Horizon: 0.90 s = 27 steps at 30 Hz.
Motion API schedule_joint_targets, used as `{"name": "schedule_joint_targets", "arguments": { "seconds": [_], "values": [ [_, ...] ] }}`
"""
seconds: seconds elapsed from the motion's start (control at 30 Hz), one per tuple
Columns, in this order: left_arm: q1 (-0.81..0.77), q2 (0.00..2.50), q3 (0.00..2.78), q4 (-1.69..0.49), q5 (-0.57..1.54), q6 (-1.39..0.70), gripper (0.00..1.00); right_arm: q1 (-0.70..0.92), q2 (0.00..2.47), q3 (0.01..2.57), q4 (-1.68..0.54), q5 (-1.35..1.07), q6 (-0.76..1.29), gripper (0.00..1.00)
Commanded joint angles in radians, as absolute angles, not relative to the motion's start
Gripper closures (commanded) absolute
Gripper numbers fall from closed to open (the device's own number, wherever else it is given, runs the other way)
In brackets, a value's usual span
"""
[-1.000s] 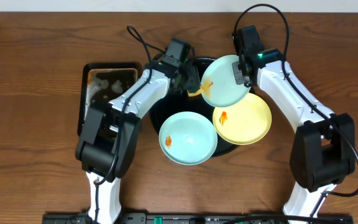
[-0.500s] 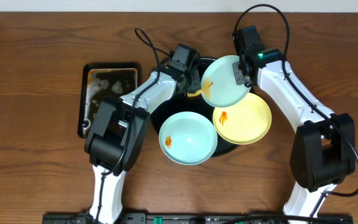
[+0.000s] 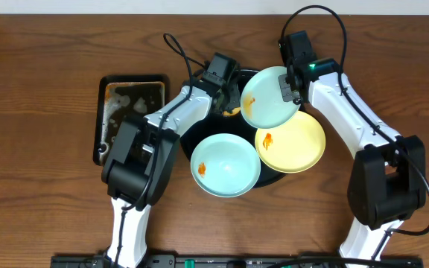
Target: Clean dirty plates on tray and stack at the side
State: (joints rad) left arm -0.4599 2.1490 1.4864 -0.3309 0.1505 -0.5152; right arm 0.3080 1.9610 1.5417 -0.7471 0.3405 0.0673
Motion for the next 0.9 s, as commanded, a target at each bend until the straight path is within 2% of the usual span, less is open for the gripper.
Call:
{"name": "schedule_joint_targets", "arguments": {
  "seconds": [0.0,0.5,0.87],
  "values": [
    [-0.456,2.078,1.491,-0.352,0.142,-0.479,0.93,0.303,1.973,1.541,-0.751,0.339,0.077,0.99],
    [-0.55,2.051,1.491,-0.28,0.228,-0.473,0.92,0.362,1.973,1.541,-0.744,0.34,0.043,0.99],
    [-0.56,2.162,1.491,-0.296,0.284,-0.511,0.92,0.381,1.973,1.541,-0.741,0.34,0.043,0.99]
  ]
}}
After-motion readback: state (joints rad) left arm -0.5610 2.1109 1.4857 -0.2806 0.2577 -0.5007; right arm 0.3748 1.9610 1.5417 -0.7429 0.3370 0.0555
